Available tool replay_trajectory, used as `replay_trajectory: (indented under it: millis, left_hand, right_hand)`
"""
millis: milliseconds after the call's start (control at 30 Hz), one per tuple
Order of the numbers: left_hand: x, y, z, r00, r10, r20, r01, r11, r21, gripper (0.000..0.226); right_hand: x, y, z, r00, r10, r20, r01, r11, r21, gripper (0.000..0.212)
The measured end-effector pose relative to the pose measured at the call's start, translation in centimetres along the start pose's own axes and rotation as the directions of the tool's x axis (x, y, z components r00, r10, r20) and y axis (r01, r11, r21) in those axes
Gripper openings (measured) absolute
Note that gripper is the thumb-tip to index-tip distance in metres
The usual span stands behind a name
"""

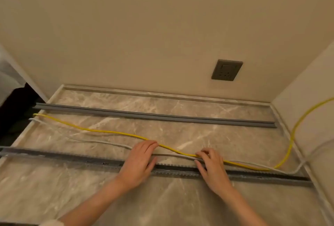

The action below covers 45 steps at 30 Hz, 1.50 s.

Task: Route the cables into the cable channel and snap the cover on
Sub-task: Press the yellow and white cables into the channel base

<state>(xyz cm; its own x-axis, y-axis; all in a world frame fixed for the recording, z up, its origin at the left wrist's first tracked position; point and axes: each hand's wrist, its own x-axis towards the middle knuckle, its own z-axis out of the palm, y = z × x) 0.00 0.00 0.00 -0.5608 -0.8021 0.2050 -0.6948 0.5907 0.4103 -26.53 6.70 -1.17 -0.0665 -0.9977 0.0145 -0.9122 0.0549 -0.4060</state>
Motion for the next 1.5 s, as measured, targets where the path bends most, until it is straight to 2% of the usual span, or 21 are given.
replay_trajectory:
  millis: [100,200,300,433,567,633,700,800,933,1067,1167,1333,1500]
  left_hand:
    - [2.4,0.4,1.2,0.994,0.099,0.054,-0.099,0.995,-0.012,0.039]
    - [5.2,1.2,2.5,0.973,0.153,0.171,-0.155,0.988,-0.002,0.04]
    - [7.5,1.8,3.4,0.939,0.156,0.307,-0.179,0.983,0.046,0.041]
    - [8.5,2.0,4.4,0.917,0.175,0.359,-0.207,0.977,0.053,0.034]
    - [8.4,1.4,4.6,0.913,0.225,0.341,-0.297,0.939,0.175,0.024]
    - [8.3,0.9,3.9,0.917,0.19,0.35,-0.266,0.946,0.184,0.023]
    - [8.3,0.3,2.7,0.921,0.102,0.376,-0.172,0.972,0.157,0.031]
    - [8.1,-0.3,0.2,0.903,0.075,0.423,-0.128,0.987,0.098,0.041]
    - [6.3,0.1,-2.2,0.902,0.215,0.375,-0.21,0.976,-0.054,0.032]
    - [3.9,0.2,-2.2,0.901,0.227,0.369,-0.188,0.972,-0.139,0.031]
    - [2.7,0.2,-1.1,0.91,0.21,0.358,-0.181,0.977,-0.111,0.032]
    - [1.1,0.7,-0.3,0.955,0.256,0.148,-0.254,0.967,-0.033,0.027]
    - [-0.2,0.3,-0.1,0.961,0.249,0.12,-0.247,0.969,-0.032,0.027]
  right_hand:
    - [0.9,0.3,-0.7,0.998,-0.04,0.038,0.039,0.999,0.023,0.027]
    - [1.8,0.8,-1.7,0.994,-0.02,0.106,0.02,1.0,-0.001,0.029]
    - [2.4,1.5,-2.5,0.985,0.036,0.171,-0.042,0.999,0.031,0.026]
    - [2.7,1.8,-2.7,0.974,0.058,0.219,-0.074,0.995,0.065,0.014]
    - [2.1,1.7,-2.3,0.986,-0.065,0.156,0.08,0.993,-0.092,0.017]
    - [1.7,1.4,-2.9,0.992,-0.098,0.08,0.105,0.992,-0.076,0.018]
    - [1.5,1.4,-3.7,0.993,-0.118,0.026,0.119,0.993,-0.029,0.022]
    - [1.0,1.4,-4.9,0.99,-0.141,0.021,0.139,0.989,0.057,0.032]
    - [0.5,1.2,-4.9,0.991,-0.114,0.071,0.098,0.975,0.2,0.033]
    - [0.2,1.1,-4.4,0.994,-0.077,0.076,0.047,0.942,0.331,0.023]
    - [-0.1,1.0,-4.0,0.991,-0.103,0.088,0.072,0.95,0.303,0.017]
    - [0.0,0.7,-3.6,0.987,-0.08,0.138,0.048,0.975,0.218,0.016]
    - [0.4,-0.1,-3.2,0.973,-0.007,0.231,-0.023,0.992,0.126,0.017]
